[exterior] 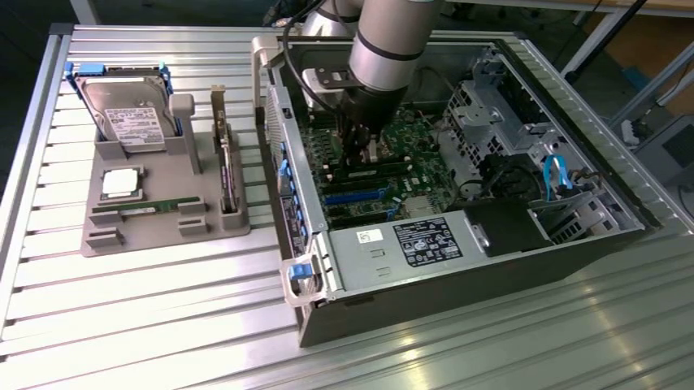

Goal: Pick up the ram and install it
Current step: 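Press down the ram until it locks into place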

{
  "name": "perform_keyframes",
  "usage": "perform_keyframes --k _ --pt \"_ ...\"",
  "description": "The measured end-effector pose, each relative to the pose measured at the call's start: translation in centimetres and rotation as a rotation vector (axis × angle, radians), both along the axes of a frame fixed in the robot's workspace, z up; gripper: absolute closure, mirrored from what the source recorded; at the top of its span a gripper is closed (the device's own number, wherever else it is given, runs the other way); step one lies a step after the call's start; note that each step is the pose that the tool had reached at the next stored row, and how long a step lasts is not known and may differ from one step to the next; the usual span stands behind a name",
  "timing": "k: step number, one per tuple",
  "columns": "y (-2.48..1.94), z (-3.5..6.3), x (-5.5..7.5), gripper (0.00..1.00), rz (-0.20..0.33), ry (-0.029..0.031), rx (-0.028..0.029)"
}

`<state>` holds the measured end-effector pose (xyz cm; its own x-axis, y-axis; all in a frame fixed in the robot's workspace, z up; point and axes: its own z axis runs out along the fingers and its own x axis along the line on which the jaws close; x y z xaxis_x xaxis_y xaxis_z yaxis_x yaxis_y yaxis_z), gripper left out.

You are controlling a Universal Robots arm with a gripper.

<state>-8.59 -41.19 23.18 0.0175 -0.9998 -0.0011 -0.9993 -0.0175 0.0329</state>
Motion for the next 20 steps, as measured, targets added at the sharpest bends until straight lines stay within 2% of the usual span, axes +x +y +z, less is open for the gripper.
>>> perform_keyframes --k 13,15,20 --pt "0.01 -0.09 0.0 0.9 0.0 -0.0005 -0.0004" --pt "0.0 0.47 0.0 0.9 0.0 0.0 -0.005" --pt "0.0 1.91 0.0 0.9 0.0 -0.0001 -0.0089"
